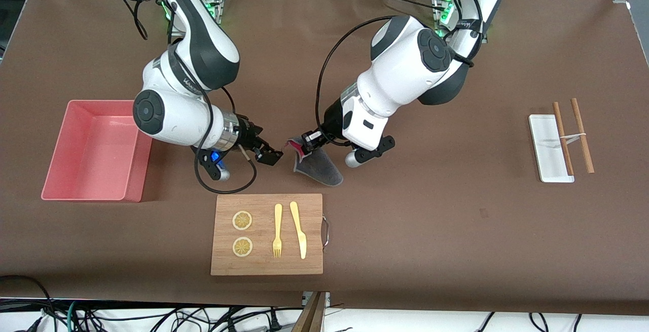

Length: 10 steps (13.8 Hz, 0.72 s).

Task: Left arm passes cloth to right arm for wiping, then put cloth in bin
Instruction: 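Carry the cloth toward the middle while the right gripper approaches it, then grasp the cloth with the right gripper beside the left gripper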

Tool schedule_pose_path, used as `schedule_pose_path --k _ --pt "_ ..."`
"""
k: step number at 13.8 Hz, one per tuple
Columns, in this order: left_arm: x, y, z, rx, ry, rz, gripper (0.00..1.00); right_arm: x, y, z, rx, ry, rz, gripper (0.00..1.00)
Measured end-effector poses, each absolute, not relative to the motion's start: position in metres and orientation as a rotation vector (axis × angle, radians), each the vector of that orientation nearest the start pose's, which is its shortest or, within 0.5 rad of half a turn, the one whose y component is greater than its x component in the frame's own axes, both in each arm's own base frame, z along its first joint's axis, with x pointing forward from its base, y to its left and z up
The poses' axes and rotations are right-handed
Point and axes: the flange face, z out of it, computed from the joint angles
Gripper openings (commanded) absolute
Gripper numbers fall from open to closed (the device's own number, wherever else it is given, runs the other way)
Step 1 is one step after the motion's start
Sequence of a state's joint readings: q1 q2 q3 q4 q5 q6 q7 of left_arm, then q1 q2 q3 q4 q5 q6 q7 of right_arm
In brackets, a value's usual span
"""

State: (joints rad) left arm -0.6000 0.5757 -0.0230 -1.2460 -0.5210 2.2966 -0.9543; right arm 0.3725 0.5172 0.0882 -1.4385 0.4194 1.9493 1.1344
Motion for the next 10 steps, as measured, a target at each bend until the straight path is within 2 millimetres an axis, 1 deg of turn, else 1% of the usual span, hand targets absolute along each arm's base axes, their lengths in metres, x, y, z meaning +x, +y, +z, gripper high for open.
schedule_pose_path --k 3,6,8,10 --pt "0.615 -0.449 0.486 2.370 0.727 -0.014 0.00 0.625 0.327 0.400 -2.561 1.152 0.444 1.00" --pt "0.615 -0.449 0.486 2.370 0.727 -0.014 0.00 0.630 0.324 0.408 -2.545 1.154 0.422 1.00" --pt "0.615 -0.449 0.486 2.370 0.727 -0.014 0.00 0.631 0.326 0.413 -2.536 1.148 0.417 1.00" --pt "0.615 -0.449 0.486 2.370 0.728 -0.013 0.00 0.630 0.328 0.414 -2.537 1.143 0.417 1.00"
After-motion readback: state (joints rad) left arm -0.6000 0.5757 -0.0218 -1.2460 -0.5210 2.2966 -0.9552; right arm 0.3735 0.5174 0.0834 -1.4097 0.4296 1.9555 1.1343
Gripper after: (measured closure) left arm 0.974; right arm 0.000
